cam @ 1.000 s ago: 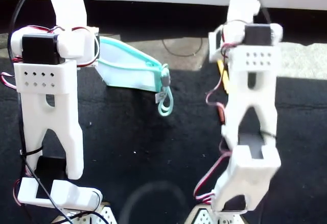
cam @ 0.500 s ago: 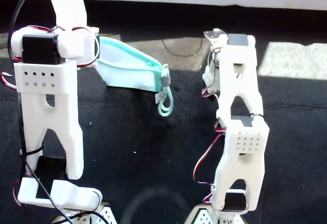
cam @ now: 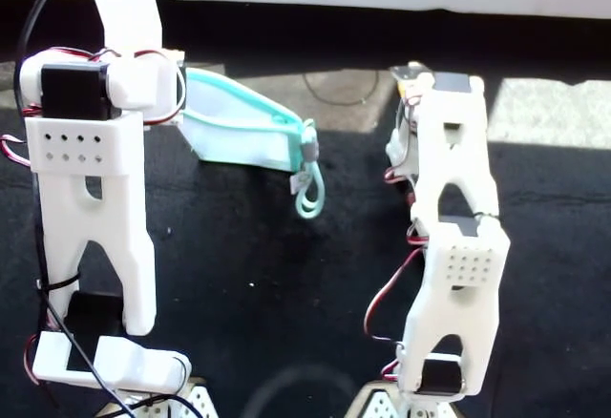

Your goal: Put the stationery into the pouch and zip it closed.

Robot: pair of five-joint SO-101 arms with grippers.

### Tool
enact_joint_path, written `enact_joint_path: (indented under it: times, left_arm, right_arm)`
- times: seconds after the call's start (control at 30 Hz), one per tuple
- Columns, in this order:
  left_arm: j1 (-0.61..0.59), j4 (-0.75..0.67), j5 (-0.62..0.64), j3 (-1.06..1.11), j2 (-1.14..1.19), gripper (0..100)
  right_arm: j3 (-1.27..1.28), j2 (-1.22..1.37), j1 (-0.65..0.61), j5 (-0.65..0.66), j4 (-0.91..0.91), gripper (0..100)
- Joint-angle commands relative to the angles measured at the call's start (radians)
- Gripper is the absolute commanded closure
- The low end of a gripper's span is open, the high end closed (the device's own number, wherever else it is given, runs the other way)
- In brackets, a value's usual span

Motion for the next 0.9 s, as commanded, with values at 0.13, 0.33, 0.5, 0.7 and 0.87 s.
enact_joint_path:
  times: [0.13,0.33,0.5,0.7,0.87]
  left_arm:
    - [0.013,0.011,0.008,0.008,0.048,99]
    - [0.013,0.009,0.008,0.008,0.048,99]
    - [0.013,0.009,0.008,0.008,0.048,99]
    - [0.013,0.009,0.008,0.008,0.048,99]
    - [0.013,0.009,0.008,0.008,0.048,99]
  right_arm:
    - [0.033,0.027,0.033,0.06,-0.012,85.6]
    - [0.031,0.11,0.03,0.06,-0.012,85.6]
    - [0.031,0.17,0.033,0.06,-0.053,85.7]
    - [0.03,0.183,0.031,0.054,-0.048,98.4]
    - [0.022,0.01,0.031,0.052,0.027,99.2]
